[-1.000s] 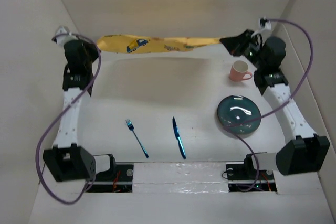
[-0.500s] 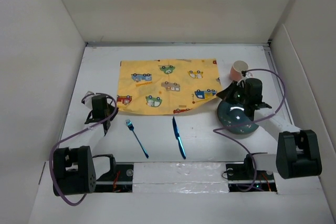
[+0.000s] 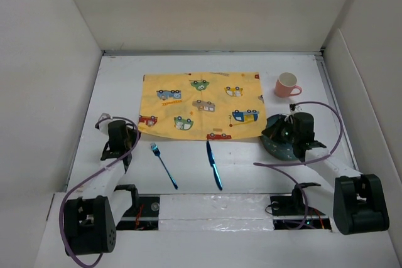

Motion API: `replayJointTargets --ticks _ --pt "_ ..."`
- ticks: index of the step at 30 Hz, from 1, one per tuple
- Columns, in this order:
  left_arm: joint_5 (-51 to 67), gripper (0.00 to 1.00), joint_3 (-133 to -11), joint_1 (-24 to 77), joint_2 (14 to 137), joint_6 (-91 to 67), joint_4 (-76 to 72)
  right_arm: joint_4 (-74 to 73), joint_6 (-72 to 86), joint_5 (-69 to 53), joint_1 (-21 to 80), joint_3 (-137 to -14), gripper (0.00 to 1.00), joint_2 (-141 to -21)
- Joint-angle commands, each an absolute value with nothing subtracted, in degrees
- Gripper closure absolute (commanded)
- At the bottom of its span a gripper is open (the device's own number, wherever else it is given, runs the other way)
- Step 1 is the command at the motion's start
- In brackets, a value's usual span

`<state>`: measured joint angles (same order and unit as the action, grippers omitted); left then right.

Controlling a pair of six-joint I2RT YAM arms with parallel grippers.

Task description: Set the dinner table for one person

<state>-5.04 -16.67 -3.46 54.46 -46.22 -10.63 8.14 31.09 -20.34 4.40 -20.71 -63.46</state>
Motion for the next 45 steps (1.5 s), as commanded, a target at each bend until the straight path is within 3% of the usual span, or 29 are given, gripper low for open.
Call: replayJointTargets --ticks 1,6,8,9,11,15,17,20,23,24,27,30,34,40,45 --pt "-6.3 1.0 -14.8 -3.5 52.3 -46.4 -11.3 9.9 30.3 -19.2 4.1 -21.2 1.0 -63.5" --pt "-7.2 1.0 -14.8 -3.5 51.5 -46.0 -9.3 9.4 30.2 -19.1 4.1 -21.4 1.0 -64.0" --pt "-7.2 0.93 -14.7 -3.5 51.0 -46.1 -9.2 9.1 30.1 -19.4 4.1 -21.4 0.99 -64.0" --pt "-7.7 0.86 -15.0 -3.5 49.3 -46.5 -8.0 9.1 30.1 -19.9 4.1 -21.4 0.9 -63.9" --pt "-7.9 0.83 -15.1 -3.5 48.4 -46.7 -7.6 8.7 30.0 -19.9 4.1 -21.8 0.86 -63.8" --pt "-6.5 0.35 -16.3 -3.5 41.9 -47.4 -6.5 4.7 29.4 -19.5 4.1 -23.6 0.66 -61.0" --pt "-4.8 0.28 -18.3 -3.5 39.8 -46.7 -6.2 2.4 29.4 -19.2 4.1 -25.3 0.55 -58.5" --pt "-0.5 0.28 -21.7 -3.0 38.3 -45.5 -6.4 0.4 29.2 -16.5 4.1 -28.5 0.48 -55.6" --pt "5.0 0.34 -27.7 -0.3 37.5 -42.4 -5.4 -5.1 29.4 -9.1 3.5 -30.4 0.46 -51.1" --pt "11.6 0.42 -29.2 -0.3 37.3 -41.5 -5.4 -6.8 30.0 -6.9 2.7 -30.9 0.44 -48.5" --pt "27.6 0.49 -35.2 -0.3 36.1 -37.5 -3.4 -11.7 34.3 6.1 1.2 -29.5 0.34 -43.5" --pt "35.8 0.57 -41.1 -0.3 33.7 -30.9 4.6 -14.3 38.8 14.7 -1.0 -26.1 0.24 -36.5" --pt "33.9 0.55 -43.6 -0.3 27.9 -22.7 12.6 -15.9 42.8 15.5 -6.8 -21.5 0.21 -35.3" --pt "28.5 0.53 -39.6 4.4 22.1 -20.7 14.1 -18.3 49.6 17.6 -15.0 -23.9 0.28 -50.8" --pt "25.0 0.52 -38.7 7.3 19.2 -21.2 13.0 -23.4 52.0 20.5 -15.6 -30.2 0.3 -61.4"
